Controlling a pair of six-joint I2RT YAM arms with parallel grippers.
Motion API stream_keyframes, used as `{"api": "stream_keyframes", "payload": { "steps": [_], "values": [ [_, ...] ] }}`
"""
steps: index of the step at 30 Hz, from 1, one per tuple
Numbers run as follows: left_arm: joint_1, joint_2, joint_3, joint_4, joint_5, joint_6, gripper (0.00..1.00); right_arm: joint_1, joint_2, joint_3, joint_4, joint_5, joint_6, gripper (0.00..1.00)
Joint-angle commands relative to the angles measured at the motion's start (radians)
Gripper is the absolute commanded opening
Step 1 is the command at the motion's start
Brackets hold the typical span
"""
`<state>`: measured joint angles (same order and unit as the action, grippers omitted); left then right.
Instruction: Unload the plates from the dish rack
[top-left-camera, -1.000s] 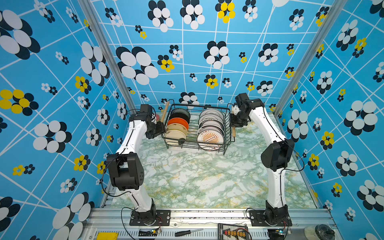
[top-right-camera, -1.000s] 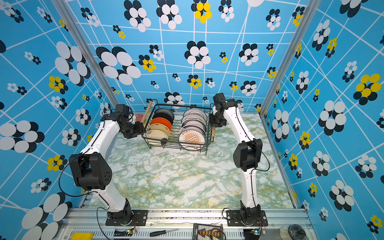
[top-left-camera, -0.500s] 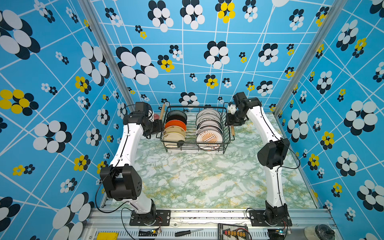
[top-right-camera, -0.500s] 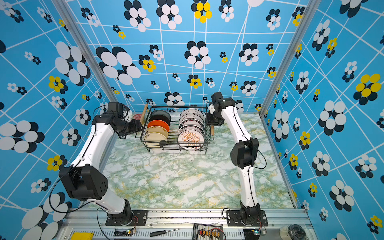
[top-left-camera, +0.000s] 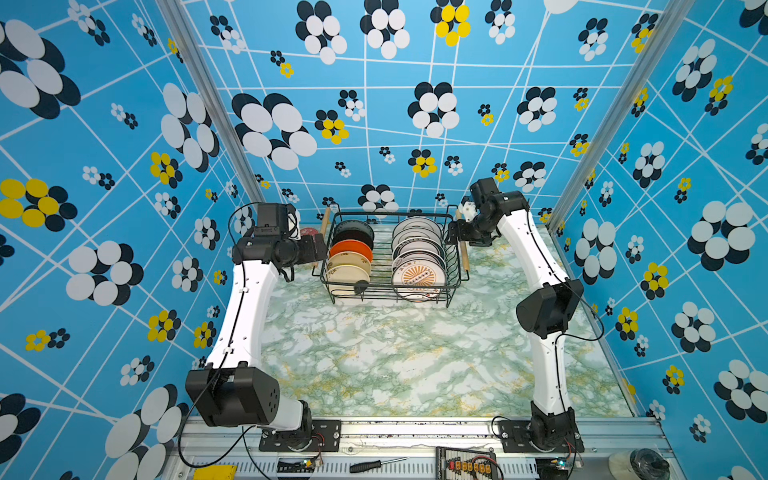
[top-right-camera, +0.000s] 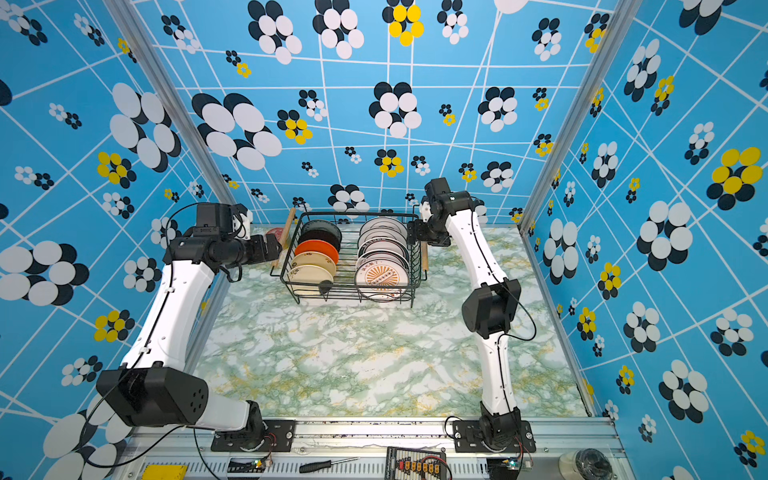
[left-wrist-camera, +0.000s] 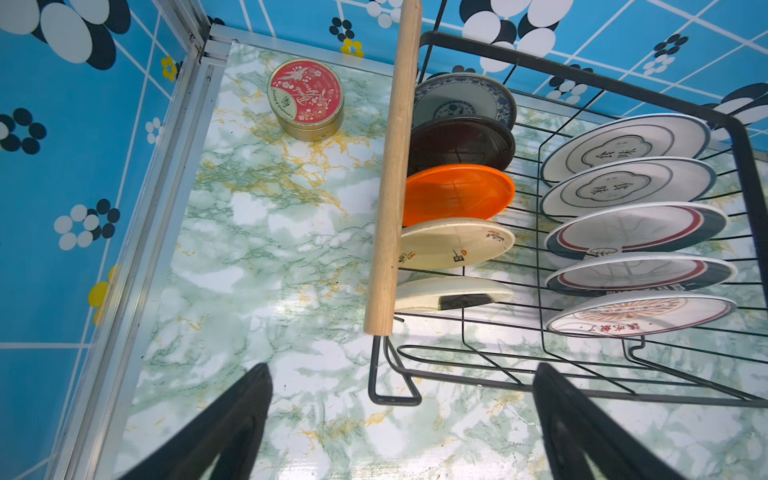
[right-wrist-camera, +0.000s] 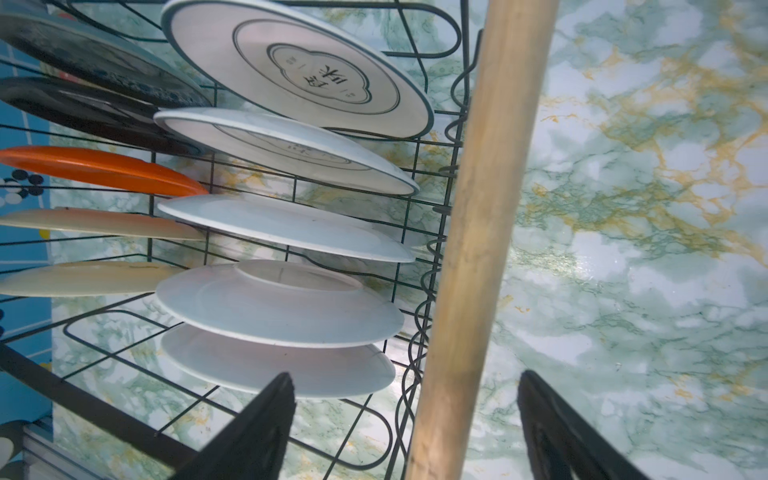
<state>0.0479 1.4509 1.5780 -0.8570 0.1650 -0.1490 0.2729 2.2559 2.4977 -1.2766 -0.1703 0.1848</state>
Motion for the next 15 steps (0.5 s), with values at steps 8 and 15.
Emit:
{"api": "stream_keyframes", "payload": {
  "steps": [8, 15],
  "values": [
    [-0.151, -0.103, -0.054, 0.084, -0.016, 0.107, 0.99, -0.01, -0.165, -0.022, -0.069, 0.113, -0.004, 0.99],
    [-0.383, -0.092, -0.085, 0.103, -0.135, 0.278, 0.99, -0.011, -0.527, -0.557, 0.282, 0.259, 0.01, 0.99]
  ]
}}
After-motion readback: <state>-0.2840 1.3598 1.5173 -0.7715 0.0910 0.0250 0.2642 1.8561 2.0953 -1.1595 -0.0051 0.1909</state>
